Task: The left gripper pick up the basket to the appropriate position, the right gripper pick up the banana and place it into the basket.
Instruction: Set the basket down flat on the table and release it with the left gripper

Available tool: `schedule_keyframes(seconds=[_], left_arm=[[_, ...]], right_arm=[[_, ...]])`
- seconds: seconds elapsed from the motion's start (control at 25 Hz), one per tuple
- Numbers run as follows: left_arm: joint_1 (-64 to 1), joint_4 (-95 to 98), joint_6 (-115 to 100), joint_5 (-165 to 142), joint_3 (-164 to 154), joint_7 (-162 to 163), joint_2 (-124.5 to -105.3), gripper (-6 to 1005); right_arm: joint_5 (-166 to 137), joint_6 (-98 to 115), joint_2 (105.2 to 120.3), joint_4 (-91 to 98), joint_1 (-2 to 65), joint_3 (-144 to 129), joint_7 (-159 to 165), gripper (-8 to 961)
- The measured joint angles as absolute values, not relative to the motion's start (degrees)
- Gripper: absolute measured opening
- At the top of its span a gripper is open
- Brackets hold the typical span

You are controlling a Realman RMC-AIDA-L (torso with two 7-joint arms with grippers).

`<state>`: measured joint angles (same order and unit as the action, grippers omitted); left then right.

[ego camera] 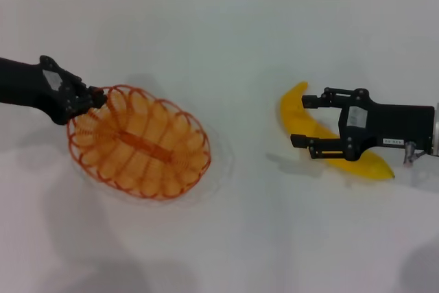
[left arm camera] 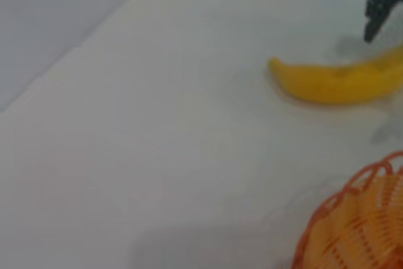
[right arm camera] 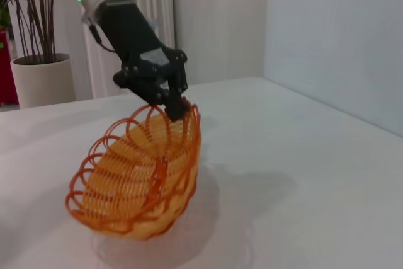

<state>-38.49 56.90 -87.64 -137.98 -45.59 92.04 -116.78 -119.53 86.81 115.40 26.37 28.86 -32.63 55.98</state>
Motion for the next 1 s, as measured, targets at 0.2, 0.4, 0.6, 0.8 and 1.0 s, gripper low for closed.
schedule_keyframes(seconds=[0.2, 0.4, 0.6, 0.8, 1.0], left_arm=[[-38.2, 55.3, -84.7, -134.9, -45.4, 96.8, -116.93, 56], [-40.9, 47.0, -76.8, -132.6, -45.7, 101.2, -116.96, 56], [-45.0, 37.6, -67.6, -131.5, -46.3, 104.3, -117.12, 56], [-48.6, 32.2, -63.5, -131.3, -46.3, 107.5, -116.92, 56], [-50.8, 31.6, -63.7, -131.8, -46.3, 111.4, -116.71, 56]], right_arm=[[-118.2, 86.7, 115.39, 26.4, 28.7, -32.6, 55.8, 720], [-117.5, 86.5, 115.62, 26.4, 28.9, -32.6, 55.7, 718], [-115.8, 86.3, 115.69, 26.4, 29.1, -32.7, 55.7, 716], [-114.4, 86.3, 115.75, 26.4, 29.1, -32.8, 55.8, 714], [-114.4, 86.3, 115.75, 26.4, 29.3, -32.8, 55.8, 713]])
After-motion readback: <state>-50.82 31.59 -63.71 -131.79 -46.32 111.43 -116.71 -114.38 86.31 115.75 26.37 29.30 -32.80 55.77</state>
